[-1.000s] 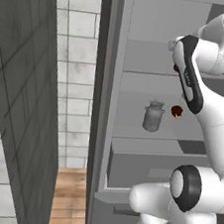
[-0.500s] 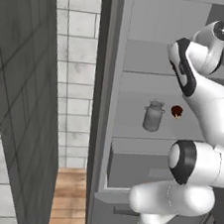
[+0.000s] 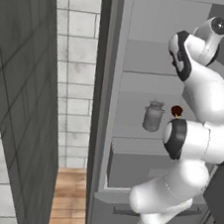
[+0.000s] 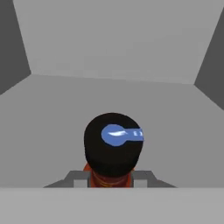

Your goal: Place the condiment bottle and ketchup from the counter to the top shelf of the fridge. If the existing items in the fridge are on the top shelf, move them to other shelves.

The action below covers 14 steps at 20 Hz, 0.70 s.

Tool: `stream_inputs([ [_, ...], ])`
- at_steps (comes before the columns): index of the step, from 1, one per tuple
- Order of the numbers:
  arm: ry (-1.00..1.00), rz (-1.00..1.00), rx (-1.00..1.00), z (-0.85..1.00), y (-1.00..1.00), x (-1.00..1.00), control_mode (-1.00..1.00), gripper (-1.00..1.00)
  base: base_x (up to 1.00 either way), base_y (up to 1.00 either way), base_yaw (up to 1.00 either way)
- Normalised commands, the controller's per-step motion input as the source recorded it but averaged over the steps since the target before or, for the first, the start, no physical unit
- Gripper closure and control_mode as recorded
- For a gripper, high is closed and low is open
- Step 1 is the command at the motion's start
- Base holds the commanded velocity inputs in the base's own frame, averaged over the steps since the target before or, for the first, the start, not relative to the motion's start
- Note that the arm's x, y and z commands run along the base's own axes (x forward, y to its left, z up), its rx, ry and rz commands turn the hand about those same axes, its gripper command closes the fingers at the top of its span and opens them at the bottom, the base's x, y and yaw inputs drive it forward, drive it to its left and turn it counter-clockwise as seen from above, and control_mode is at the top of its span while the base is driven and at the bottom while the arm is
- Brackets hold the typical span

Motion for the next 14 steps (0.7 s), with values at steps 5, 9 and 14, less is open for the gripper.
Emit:
stream_inputs([
  [5, 0.06, 0.00, 0.00, -0.36, -0.15, 0.47, -1.00, 1.00, 0.00, 0.00, 0.00],
  [9, 0.05, 0.00, 0.00, -0.35, -0.08, 0.36, -1.00, 1.00, 0.00, 0.00, 0.00],
  [14, 0.00, 0.00, 0.00, -0.03, 0.00, 0.20, -1.00, -1.00, 0.00, 0.00, 0.00],
])
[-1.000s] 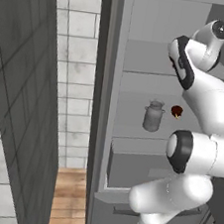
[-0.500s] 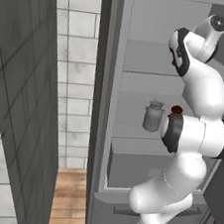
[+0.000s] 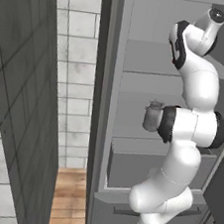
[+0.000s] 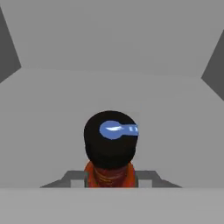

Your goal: Place the condiment bottle and ketchup from the counter to the top shelf of the fridge. If the existing items in the fridge are on the top shelf, move them to other shelves.

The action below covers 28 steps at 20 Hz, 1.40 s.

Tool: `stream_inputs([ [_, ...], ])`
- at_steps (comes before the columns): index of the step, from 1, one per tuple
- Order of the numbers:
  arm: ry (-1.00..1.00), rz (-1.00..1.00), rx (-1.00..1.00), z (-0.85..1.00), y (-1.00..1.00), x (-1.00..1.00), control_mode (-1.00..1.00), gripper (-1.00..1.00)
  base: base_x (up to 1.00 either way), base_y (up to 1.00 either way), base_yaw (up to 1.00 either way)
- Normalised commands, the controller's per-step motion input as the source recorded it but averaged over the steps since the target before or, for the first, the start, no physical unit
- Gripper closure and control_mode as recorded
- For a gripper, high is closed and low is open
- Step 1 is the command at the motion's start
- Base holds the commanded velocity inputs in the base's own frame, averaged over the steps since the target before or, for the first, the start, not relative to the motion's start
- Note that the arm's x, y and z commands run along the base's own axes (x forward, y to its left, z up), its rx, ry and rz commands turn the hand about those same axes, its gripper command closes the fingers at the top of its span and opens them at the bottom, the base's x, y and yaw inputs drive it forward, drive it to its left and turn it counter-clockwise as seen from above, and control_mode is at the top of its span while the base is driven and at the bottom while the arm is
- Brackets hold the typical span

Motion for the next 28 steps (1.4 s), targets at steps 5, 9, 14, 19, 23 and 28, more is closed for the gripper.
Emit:
stream_inputs([
  [5, 0.00, 0.00, 0.00, 0.00, 0.00, 0.00, -1.00, -1.00, 0.00, 0.00, 0.00],
  [9, -0.04, 0.00, -0.01, -0.04, 0.00, -0.02, -1.00, -1.00, 0.00, 0.00, 0.00],
  [14, -0.12, 0.00, -0.01, -0.13, 0.00, -0.20, -1.00, -1.00, 0.00, 0.00, 0.00],
  [19, -0.25, 0.00, -0.03, -0.11, 0.00, -0.34, -1.00, -1.00, 0.00, 0.00, 0.00],
  [23, -0.25, 0.00, -0.03, 0.11, 0.06, -0.47, -1.00, -1.00, 0.00, 0.00, 0.00],
  [28, -0.07, -0.04, 0.00, 0.47, 0.24, -0.93, -1.00, -1.00, 0.00, 0.00, 0.00],
])
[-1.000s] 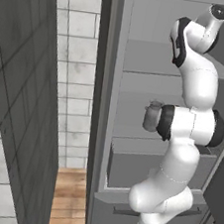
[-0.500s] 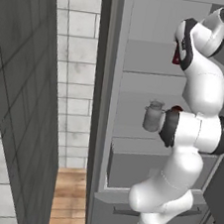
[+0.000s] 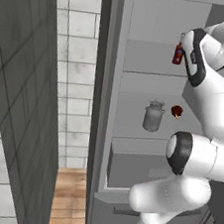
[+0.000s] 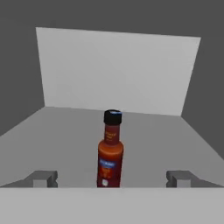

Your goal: Place the condiment bottle and ketchup from the counter to the top shelf of the fridge. If the existing items in the fridge are on the top shelf, move them to other shelves.

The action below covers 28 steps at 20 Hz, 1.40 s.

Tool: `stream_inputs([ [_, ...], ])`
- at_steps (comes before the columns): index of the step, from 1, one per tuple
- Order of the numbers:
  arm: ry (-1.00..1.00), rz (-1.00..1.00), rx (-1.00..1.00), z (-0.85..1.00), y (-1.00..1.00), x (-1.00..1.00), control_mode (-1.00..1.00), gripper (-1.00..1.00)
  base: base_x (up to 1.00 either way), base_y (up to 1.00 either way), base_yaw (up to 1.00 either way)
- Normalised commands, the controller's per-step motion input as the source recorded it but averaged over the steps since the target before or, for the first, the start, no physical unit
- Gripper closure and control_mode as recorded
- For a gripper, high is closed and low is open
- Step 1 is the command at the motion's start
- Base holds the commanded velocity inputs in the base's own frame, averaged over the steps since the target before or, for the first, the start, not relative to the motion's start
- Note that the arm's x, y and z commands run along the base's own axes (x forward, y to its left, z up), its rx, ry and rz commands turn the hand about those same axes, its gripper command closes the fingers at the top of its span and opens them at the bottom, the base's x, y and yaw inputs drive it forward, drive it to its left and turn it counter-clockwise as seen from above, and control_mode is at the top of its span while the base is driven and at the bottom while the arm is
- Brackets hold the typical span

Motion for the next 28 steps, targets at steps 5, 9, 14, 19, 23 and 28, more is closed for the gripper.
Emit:
stream_inputs([
  [5, 0.06, -0.16, 0.04, 0.48, 0.31, -1.00, -1.00, -1.00, 0.00, 0.00, 0.00],
  [9, 0.13, -0.21, 0.05, 0.09, 0.41, -1.00, -1.00, -1.00, 0.00, 0.00, 0.00],
  [14, 0.01, -0.15, -0.04, -0.69, 0.56, -1.00, -1.00, -1.00, 0.00, 0.00, 0.00],
  [19, 0.06, -0.05, -0.02, -1.00, 0.50, -1.00, -1.00, -1.00, 0.00, 0.00, 0.00],
  [23, 0.32, -0.07, 0.05, -0.89, 0.48, -1.00, -1.00, -1.00, 0.00, 0.00, 0.00],
  [28, 0.32, -0.10, 0.26, -0.33, 0.31, -1.00, -1.00, -1.00, 0.00, 0.00, 0.00],
])
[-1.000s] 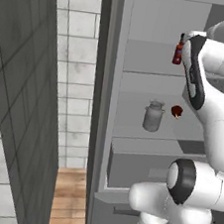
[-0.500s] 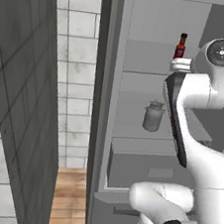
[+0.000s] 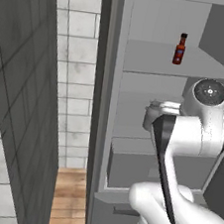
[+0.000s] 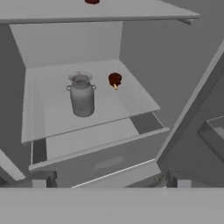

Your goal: Place the condiment bottle and ketchup from the counter to the top shelf of the fridge. If the existing items in the fridge are on the top shelf, move them to other shelves.

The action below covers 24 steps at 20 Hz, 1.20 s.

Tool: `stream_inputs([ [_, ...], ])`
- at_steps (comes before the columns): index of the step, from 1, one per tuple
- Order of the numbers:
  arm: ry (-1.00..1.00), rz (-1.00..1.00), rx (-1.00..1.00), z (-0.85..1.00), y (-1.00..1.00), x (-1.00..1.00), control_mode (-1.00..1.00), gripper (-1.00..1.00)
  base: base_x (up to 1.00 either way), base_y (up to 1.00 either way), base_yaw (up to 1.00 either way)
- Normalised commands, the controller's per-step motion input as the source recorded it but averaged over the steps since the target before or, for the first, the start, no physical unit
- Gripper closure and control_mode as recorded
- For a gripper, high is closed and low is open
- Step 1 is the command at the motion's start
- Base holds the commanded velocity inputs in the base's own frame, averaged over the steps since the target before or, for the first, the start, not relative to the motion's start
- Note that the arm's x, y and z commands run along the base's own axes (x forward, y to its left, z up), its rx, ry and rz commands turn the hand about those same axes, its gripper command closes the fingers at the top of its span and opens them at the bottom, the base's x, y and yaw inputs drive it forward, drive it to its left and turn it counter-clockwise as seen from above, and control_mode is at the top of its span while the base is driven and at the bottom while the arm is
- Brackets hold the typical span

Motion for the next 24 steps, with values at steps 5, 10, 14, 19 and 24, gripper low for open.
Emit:
stream_inputs([
  [5, 0.08, -0.12, 0.31, 0.04, 0.08, -0.85, -1.00, -1.00, 0.00, 0.00, 0.00],
  [10, 0.02, -0.02, 0.04, 0.03, 0.00, -0.10, -1.00, -1.00, 0.00, 0.00, 0.00],
  [14, 0.00, 0.00, 0.00, 0.00, 0.03, -0.15, -1.00, -1.00, 0.00, 0.00, 0.00],
  [19, 0.00, 0.02, 0.00, 0.00, 0.13, -0.37, 1.00, -1.00, -0.60, 0.29, 0.03],
  [24, 0.00, 0.00, 0.00, 0.00, 0.00, 0.00, 1.00, -1.00, -1.00, 0.31, -0.20],
])
